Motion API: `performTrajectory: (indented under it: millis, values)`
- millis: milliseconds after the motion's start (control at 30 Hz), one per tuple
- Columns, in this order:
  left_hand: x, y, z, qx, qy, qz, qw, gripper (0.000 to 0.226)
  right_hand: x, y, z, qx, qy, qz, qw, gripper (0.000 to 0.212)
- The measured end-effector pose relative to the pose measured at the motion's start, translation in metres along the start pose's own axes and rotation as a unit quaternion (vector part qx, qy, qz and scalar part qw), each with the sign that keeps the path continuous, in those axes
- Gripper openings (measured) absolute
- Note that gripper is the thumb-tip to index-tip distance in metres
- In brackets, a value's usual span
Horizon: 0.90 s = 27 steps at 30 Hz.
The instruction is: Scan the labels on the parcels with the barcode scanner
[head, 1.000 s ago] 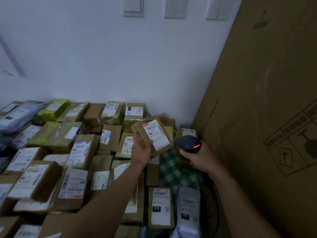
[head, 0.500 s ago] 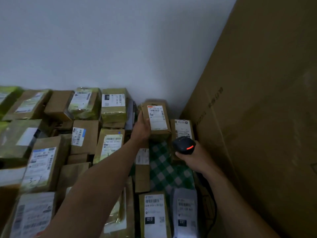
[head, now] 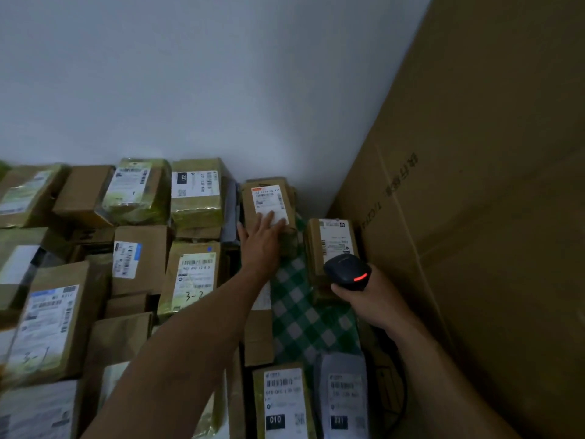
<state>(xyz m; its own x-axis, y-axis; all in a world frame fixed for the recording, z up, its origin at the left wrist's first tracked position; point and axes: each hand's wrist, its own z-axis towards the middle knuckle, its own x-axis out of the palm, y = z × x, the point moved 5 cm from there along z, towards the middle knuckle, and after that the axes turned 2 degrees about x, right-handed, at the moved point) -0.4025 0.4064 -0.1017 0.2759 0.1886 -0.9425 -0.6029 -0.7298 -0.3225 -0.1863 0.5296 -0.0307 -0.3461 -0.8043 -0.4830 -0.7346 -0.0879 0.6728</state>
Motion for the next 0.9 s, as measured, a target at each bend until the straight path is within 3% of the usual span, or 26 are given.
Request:
performTrajectory:
  millis: [133,233,300,367,433,533,733,900]
  values:
    - [-0.014,-0.004,0.004,-0.018,0.000,-0.018,1.000,0.069,-0.006,-0.001,-0.006,-0.006,-0.004,0.007,1.000,0.069]
    - [-0.023,-0.034,-0.026,-0.021,-0.051,-0.206,0.977,0.050,-0.009,-0.002,-0.012,-0.003,-0.008,0.012,1.000,0.069]
    - [-0.013,-0.054,-0.047,-0.053,-0.026,-0.358,0.932,0.041,-0.012,-0.004,-0.016,-0.003,-0.020,0.018,1.000,0.070]
    - [0.008,-0.067,-0.057,-0.100,0.043,-0.479,0.871,0.058,-0.016,-0.009,-0.018,-0.002,-0.034,0.017,0.999,0.073]
    - [0.029,-0.071,-0.060,-0.160,0.092,-0.548,0.816,0.086,-0.021,-0.013,-0.019,0.007,-0.046,0.011,0.999,0.074]
    - [0.045,-0.072,-0.061,-0.207,0.117,-0.594,0.769,0.097,-0.025,-0.017,-0.022,0.013,-0.051,0.004,0.999,0.070]
    - [0.032,-0.071,-0.078,-0.173,0.073,-0.639,0.746,0.078,-0.029,-0.009,-0.037,-0.021,-0.059,0.012,0.998,0.066]
    - [-0.023,-0.058,-0.120,-0.091,0.021,-0.598,0.796,0.063,-0.027,0.015,-0.073,-0.093,-0.053,0.043,0.993,0.072]
